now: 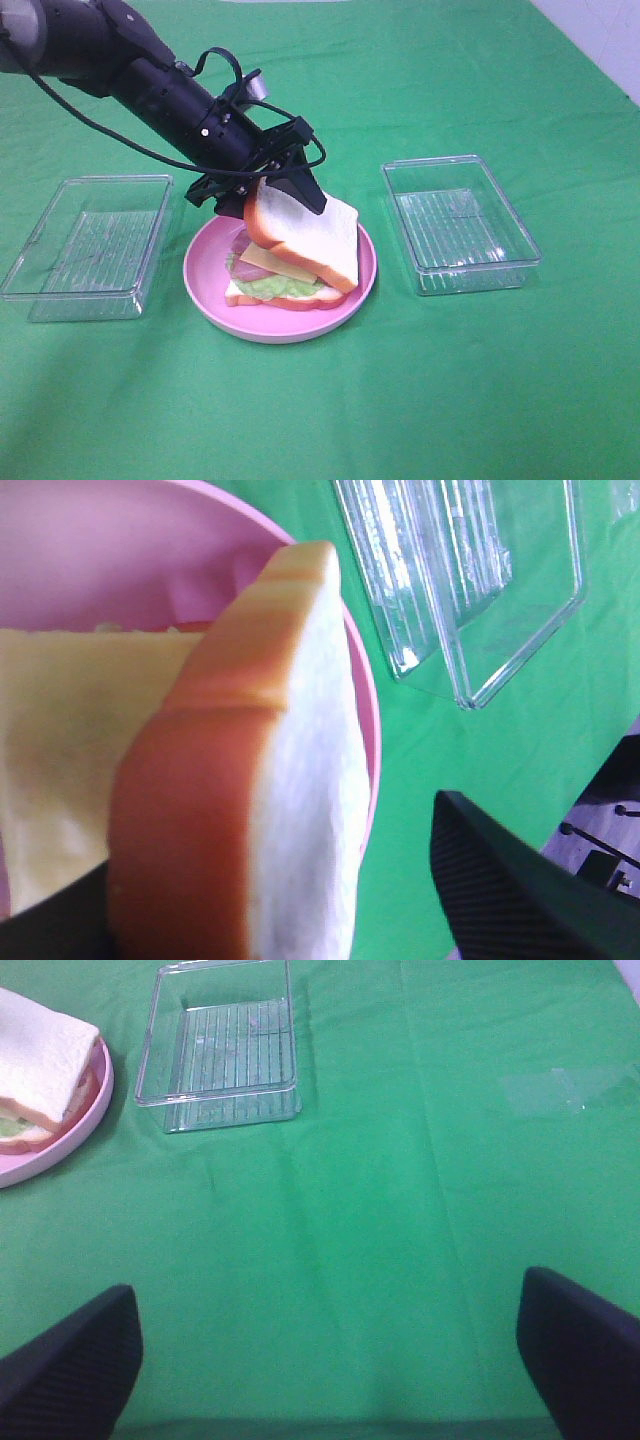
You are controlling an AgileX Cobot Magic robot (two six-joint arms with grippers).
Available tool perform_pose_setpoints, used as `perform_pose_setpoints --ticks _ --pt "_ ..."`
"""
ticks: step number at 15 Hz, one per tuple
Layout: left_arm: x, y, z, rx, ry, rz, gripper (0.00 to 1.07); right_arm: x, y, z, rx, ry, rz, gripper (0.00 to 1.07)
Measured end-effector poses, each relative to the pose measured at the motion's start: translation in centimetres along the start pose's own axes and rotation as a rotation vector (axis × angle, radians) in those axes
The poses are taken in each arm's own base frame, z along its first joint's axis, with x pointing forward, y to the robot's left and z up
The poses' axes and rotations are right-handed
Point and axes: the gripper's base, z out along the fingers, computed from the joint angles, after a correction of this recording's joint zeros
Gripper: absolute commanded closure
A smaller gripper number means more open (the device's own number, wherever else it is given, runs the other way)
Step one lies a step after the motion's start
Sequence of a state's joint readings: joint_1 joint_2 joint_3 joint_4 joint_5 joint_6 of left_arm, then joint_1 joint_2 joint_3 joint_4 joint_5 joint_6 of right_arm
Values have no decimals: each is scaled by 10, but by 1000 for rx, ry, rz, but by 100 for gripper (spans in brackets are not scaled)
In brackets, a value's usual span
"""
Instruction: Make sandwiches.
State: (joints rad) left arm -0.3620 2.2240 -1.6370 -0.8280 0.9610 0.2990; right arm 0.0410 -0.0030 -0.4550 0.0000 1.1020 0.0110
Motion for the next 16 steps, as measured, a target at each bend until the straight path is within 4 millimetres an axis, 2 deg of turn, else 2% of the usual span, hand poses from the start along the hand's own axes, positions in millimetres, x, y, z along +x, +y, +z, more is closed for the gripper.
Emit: perform_pose_setpoints --ticks 3,6,8,10,13,16 --pt "-8 0 -10 -106 3 12 25 0 0 0 0 0 0 11" --pt "-16 -8 -34 -242 56 38 23 0 0 0 0 0 0 11" --pt "-17 -12 -42 -276 83 40 17 0 0 0 0 0 0 11" --pt "-19 -14 -48 -322 74 51 5 0 0 0 0 0 0 11" --pt "-19 -22 -84 -502 -10 87 4 0 0 0 0 0 0 11" --pt "-21 -17 -116 -595 -70 107 4 0 0 0 0 0 0 11"
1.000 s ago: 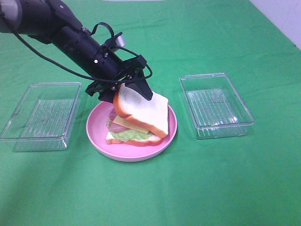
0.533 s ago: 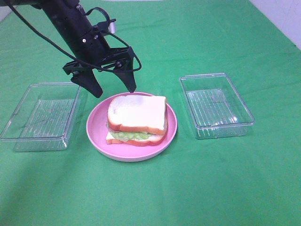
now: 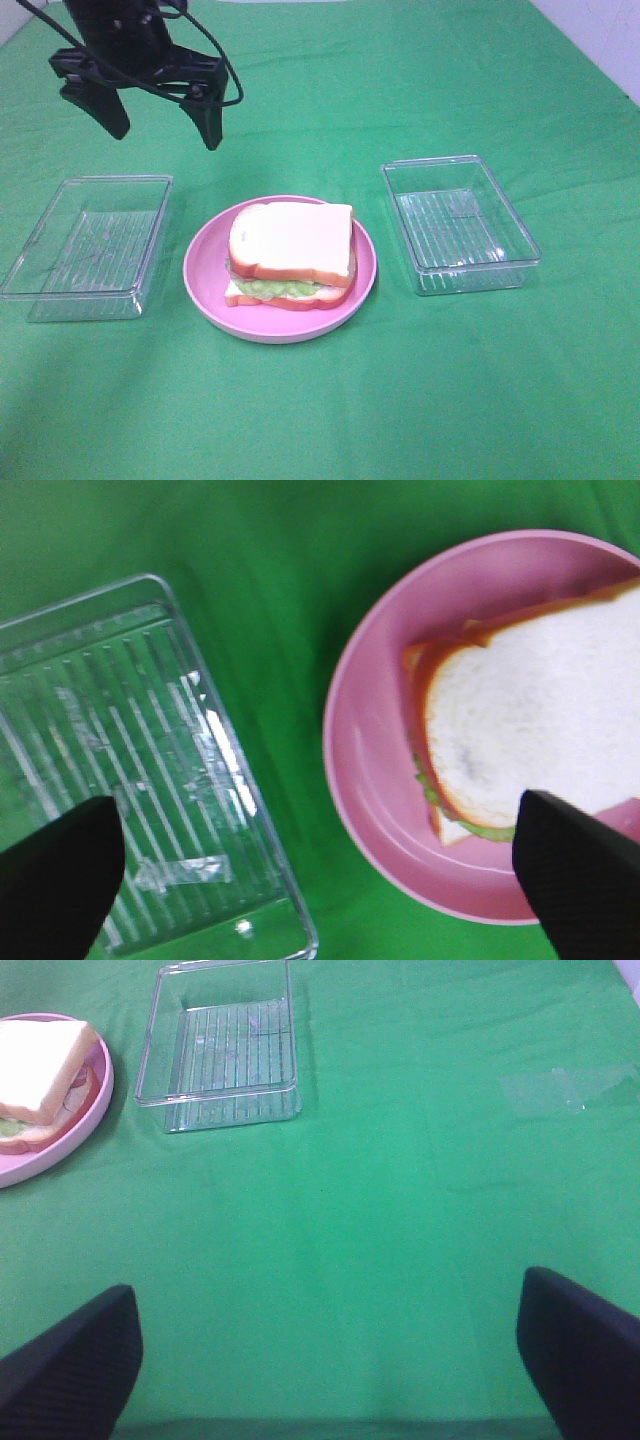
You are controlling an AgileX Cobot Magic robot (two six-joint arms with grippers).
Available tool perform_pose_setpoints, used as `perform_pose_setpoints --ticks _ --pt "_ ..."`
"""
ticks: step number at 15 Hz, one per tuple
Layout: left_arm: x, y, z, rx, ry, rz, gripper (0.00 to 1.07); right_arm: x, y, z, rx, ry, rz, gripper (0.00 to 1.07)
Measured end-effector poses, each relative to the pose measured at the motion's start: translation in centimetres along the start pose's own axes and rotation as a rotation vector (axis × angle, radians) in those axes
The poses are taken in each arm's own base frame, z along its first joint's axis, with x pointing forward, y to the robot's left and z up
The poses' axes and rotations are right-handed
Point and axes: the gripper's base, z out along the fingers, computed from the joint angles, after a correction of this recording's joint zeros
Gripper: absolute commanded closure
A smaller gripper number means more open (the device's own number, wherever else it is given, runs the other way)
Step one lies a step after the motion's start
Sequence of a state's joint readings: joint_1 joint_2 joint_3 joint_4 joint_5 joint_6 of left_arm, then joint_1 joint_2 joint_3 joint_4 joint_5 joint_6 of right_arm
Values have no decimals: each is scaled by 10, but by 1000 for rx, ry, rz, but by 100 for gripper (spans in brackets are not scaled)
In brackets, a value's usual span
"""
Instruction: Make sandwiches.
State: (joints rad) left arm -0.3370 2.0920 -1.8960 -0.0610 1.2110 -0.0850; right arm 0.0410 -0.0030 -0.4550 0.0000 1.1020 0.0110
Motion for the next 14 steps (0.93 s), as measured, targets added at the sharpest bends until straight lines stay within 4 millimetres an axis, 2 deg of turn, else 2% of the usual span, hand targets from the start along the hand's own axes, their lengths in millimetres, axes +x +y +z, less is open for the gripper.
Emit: perform_pose_setpoints --ticks 3,6,7,8,10,14 --pt "-2 61 -14 -62 -28 -69 4 0 0 0 0 0 0 11" --pt "6 128 -39 -102 -75 -183 4 0 0 0 0 0 0 11" --pt "9 141 -46 -96 -88 -211 4 0 0 0 0 0 0 11" --pt "13 143 -49 -82 -87 -215 4 0 0 0 0 0 0 11" --pt "35 136 -62 -70 -67 -215 4 0 0 0 0 0 0 11" --pt "108 114 -102 -79 -102 -214 4 0 0 0 0 0 0 11"
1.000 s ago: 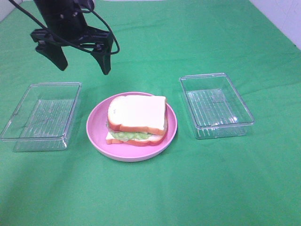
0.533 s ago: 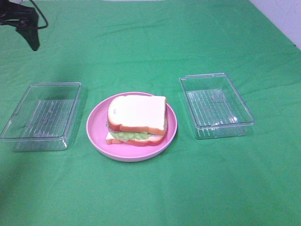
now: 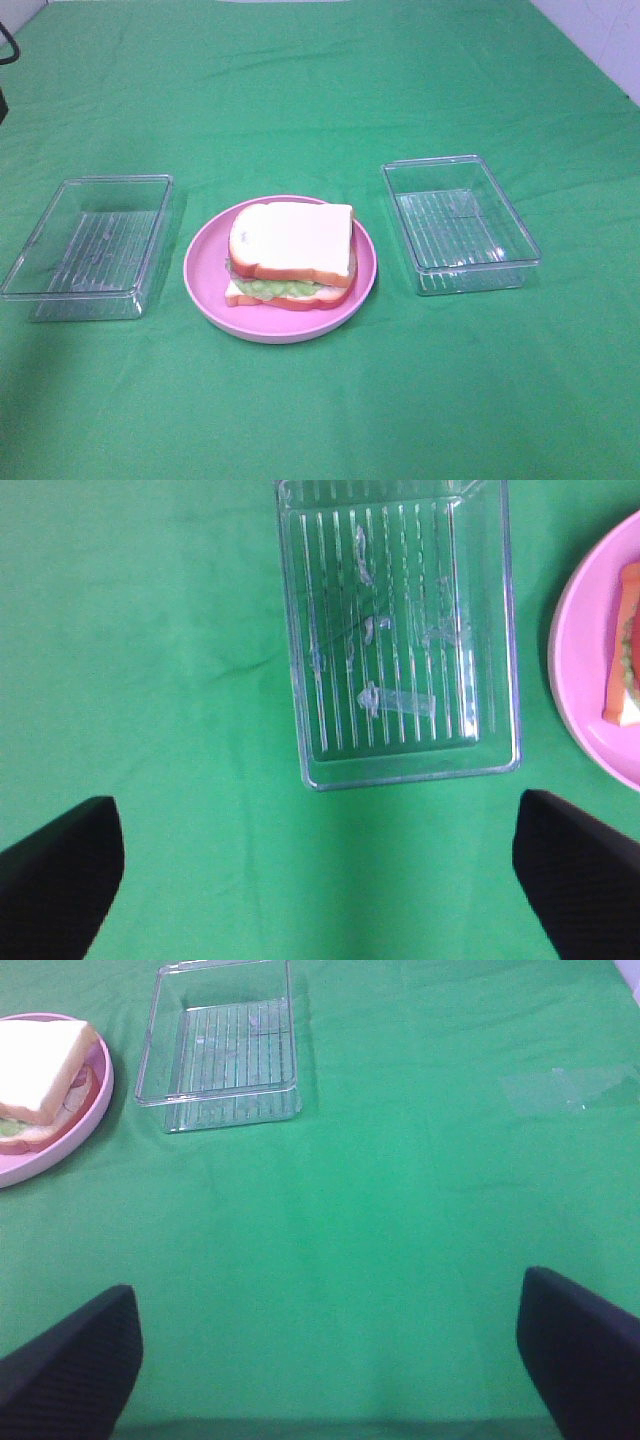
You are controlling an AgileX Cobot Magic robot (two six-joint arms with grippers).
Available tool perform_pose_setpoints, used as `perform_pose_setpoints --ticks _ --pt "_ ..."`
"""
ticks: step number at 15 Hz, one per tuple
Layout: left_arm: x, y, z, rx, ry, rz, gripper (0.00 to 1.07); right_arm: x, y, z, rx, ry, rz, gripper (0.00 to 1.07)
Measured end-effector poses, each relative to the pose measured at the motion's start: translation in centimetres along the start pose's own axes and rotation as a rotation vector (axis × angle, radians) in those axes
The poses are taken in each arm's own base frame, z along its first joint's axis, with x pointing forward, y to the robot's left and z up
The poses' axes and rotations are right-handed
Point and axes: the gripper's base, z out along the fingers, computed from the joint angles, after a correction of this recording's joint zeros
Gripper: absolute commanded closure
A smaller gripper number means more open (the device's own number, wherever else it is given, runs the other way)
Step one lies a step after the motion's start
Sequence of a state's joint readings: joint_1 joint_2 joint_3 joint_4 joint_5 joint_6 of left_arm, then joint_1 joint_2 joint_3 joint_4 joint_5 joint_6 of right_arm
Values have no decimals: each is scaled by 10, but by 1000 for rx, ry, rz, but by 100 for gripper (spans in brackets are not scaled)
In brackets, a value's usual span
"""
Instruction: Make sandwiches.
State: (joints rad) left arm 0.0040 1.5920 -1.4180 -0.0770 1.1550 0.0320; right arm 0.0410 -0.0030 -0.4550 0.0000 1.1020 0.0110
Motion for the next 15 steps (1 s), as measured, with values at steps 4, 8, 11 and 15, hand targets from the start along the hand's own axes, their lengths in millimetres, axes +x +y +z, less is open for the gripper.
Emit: perform_pose_setpoints --ticks 4,8,11,15 --pt "70 -2 -41 -11 -145 7 4 0 0 0 0 0 0 11" --pt "126 -4 -74 -12 -267 17 4 0 0 0 0 0 0 11" --pt "172 -6 -93 -13 -376 31 4 0 0 0 0 0 0 11" --pt "257 -5 -83 -10 -483 45 4 0 0 0 0 0 0 11"
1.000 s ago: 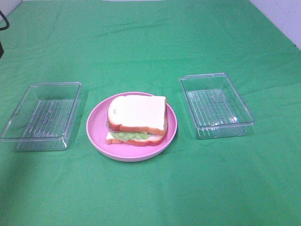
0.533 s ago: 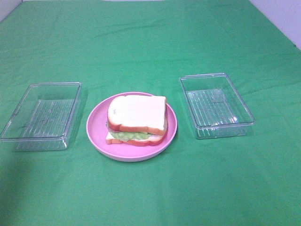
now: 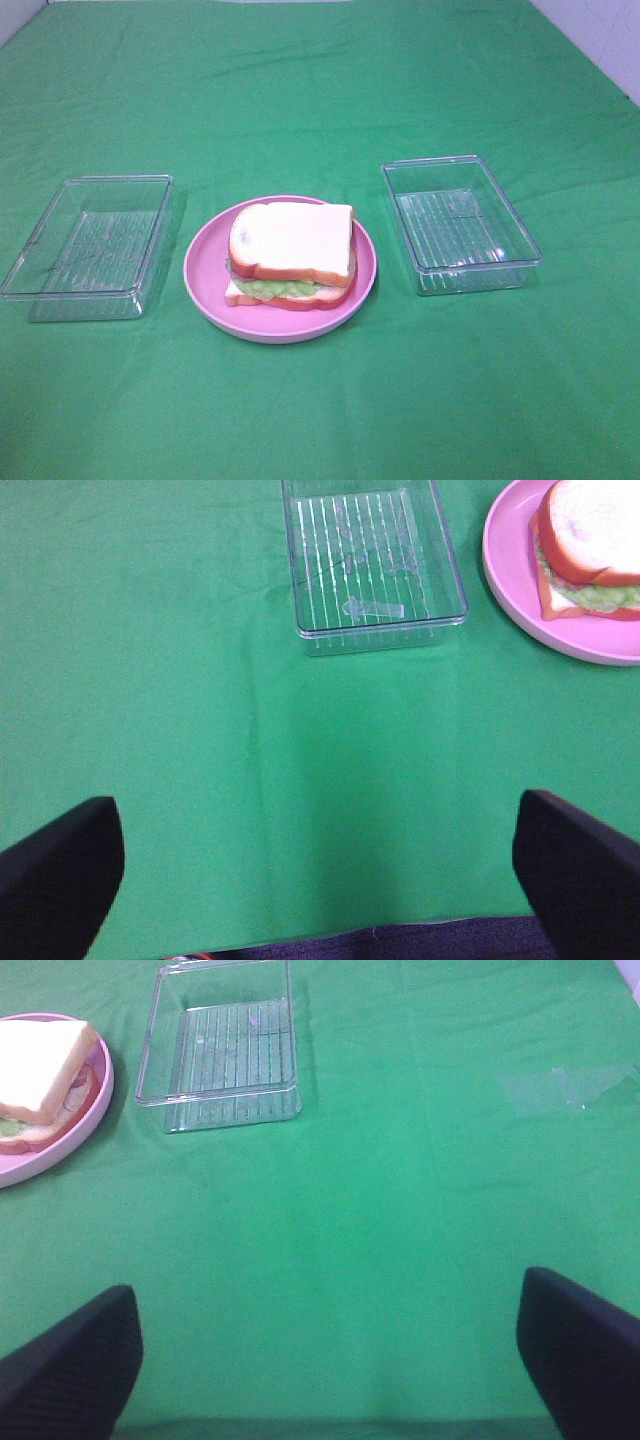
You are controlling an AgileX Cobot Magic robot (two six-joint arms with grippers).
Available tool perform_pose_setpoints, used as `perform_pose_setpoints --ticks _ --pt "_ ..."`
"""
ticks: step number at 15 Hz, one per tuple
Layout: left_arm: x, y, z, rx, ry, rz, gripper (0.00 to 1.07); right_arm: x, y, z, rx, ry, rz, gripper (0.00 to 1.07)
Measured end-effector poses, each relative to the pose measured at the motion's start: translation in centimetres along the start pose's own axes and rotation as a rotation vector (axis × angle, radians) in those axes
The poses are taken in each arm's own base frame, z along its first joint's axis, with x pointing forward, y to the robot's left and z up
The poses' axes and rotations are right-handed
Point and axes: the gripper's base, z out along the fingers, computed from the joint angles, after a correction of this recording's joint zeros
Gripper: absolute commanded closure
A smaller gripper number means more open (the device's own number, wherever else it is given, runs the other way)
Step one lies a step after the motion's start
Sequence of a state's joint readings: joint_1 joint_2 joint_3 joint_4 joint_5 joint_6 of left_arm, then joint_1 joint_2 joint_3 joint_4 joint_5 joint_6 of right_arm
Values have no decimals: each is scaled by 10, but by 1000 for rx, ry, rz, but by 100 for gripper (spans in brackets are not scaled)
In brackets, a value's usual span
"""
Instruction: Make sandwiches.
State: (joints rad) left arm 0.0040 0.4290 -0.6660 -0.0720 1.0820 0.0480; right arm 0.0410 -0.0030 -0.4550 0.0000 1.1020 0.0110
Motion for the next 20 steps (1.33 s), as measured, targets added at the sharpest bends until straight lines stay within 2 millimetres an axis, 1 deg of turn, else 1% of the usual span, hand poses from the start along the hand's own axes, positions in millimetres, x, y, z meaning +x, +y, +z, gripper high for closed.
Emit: perform_pose_setpoints --ticks 1,3,5,7,9,11,20 --pt "13 0 -2 0 -24 2 4 0 0 0 0 0 0 11" --pt "29 -1 -7 0 -82 7 5 0 0 0 0 0 0 11" --pt "49 -3 -20 13 -197 9 5 0 0 0 0 0 0 11" --pt "66 -4 -28 15 -270 15 5 0 0 0 0 0 0 11" --pt "68 -5 -29 18 -281 15 5 0 0 0 0 0 0 11" --pt "70 -4 -24 18 -271 14 5 0 0 0 0 0 0 11" --pt "70 -4 -24 18 -274 14 5 0 0 0 0 0 0 11"
